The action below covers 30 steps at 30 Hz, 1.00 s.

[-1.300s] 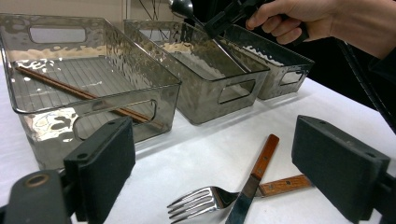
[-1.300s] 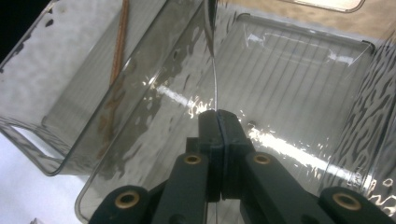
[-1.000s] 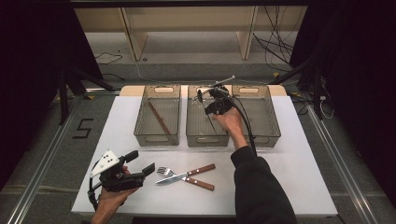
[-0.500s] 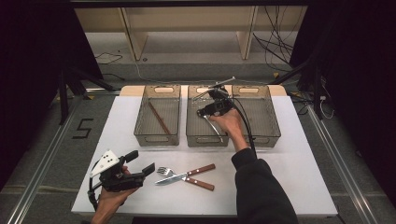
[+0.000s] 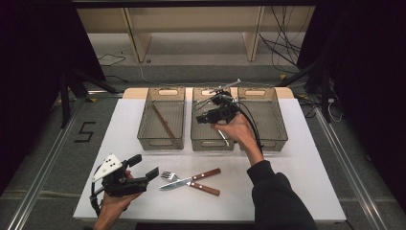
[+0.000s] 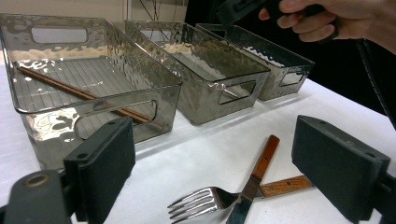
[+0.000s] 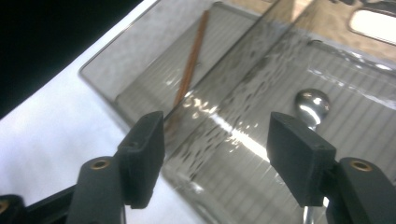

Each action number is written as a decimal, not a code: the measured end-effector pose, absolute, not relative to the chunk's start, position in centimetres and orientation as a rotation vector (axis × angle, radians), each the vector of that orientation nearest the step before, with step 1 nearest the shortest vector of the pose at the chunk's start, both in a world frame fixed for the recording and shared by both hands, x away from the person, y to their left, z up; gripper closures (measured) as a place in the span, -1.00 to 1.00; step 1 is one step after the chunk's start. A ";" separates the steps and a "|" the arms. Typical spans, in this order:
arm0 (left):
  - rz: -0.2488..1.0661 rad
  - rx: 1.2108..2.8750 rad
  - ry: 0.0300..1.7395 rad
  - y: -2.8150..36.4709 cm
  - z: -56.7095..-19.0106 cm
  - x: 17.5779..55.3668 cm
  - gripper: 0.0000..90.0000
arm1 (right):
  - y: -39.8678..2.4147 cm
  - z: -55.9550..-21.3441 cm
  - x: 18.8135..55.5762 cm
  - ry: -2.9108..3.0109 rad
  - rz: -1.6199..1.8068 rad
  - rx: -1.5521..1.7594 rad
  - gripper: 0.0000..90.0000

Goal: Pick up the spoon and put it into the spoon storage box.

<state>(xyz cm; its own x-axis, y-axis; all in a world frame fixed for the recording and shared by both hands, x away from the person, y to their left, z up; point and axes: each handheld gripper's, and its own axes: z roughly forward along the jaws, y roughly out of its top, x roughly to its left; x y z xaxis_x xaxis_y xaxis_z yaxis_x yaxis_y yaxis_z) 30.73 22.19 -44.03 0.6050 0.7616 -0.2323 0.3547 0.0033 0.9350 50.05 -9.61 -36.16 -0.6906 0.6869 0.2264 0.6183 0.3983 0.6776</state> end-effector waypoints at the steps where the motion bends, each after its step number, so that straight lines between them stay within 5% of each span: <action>1: 0.411 1.601 0.953 22.2 -44.0 30.7 -0.71 | -9.5 -36.1 49.7 2.563 1.176 1.167 -0.21; 30: 0.411 1.603 0.960 22.0 -44.0 30.9 -0.71 | -8.4 -38.3 43.1 2.775 1.081 0.828 -0.37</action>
